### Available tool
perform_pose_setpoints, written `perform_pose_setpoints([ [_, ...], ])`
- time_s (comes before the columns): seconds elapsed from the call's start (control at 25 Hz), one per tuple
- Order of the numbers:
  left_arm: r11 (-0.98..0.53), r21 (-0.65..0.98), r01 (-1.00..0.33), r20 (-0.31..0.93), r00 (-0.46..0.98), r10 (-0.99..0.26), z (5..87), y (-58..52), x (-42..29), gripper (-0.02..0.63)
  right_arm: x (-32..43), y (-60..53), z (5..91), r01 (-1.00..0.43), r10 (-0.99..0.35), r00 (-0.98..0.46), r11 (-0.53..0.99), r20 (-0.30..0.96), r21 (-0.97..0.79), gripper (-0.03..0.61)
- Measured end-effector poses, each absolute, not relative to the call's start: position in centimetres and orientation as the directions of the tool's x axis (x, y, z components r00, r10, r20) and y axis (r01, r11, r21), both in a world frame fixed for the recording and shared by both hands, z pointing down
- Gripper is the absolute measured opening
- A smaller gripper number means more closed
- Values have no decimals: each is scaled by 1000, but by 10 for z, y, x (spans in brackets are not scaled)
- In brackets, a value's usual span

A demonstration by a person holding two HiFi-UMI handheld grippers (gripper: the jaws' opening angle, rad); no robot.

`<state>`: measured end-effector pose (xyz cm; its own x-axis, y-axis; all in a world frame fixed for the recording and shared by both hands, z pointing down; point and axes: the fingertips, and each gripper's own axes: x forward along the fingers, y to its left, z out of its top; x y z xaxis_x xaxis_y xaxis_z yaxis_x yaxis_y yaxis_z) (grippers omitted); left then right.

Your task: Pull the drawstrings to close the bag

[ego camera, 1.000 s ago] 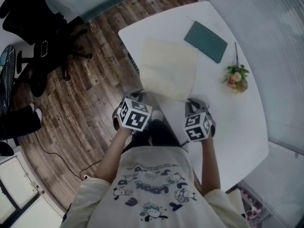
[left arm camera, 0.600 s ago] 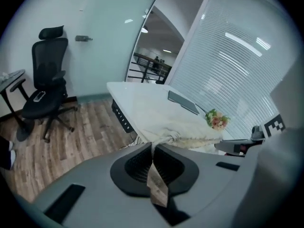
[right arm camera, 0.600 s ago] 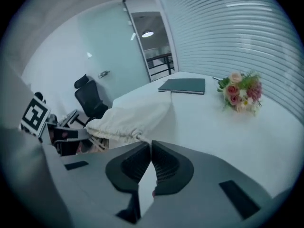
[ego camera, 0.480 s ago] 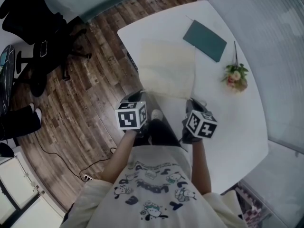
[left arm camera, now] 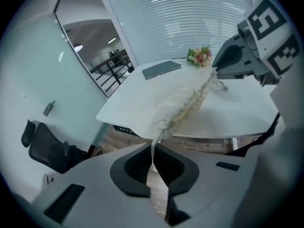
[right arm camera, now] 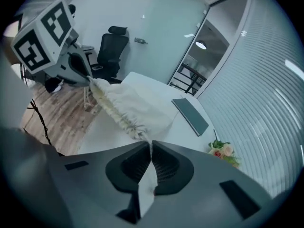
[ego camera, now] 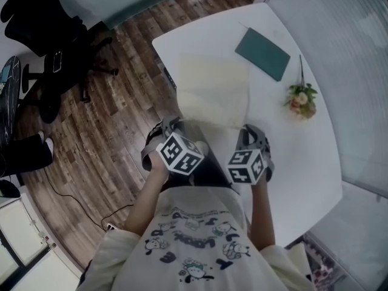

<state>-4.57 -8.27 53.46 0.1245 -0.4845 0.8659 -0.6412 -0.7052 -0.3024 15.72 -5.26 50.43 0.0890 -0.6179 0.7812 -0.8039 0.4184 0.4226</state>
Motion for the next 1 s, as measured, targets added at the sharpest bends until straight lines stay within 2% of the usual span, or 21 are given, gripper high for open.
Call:
perform_pose_setpoints([
  [0.16, -637, -145, -757, 853, 231, -468, 529, -83, -41, 46, 164, -53, 503, -808, -618, 112, 400, 778, 434, 20],
  [0.32, -494, 57, -867, 823, 321, -468, 525, -88, -42, 46, 164, -48, 507, -913, -585, 35, 310, 810, 263, 19],
  [0.48, -450, 78, -890, 812, 319, -490, 524, -90, -46, 46, 164, -47, 505, -956, -587, 10, 231, 810, 179, 19],
  [0.6, -376, 174, -910, 795, 355, -491, 529, -90, -44, 46, 169, -51, 508, -998, -621, -56, 68, 782, -17, 18],
  [0.8, -189, 399, -897, 737, 436, -517, 530, -95, -44, 46, 175, -56, 509, -927, -685, -101, -199, 721, -319, 18],
  [1.0, -116, 452, -884, 706, 434, -560, 526, -105, -44, 46, 182, -60, 508, -803, -733, -84, -352, 675, -482, 18],
])
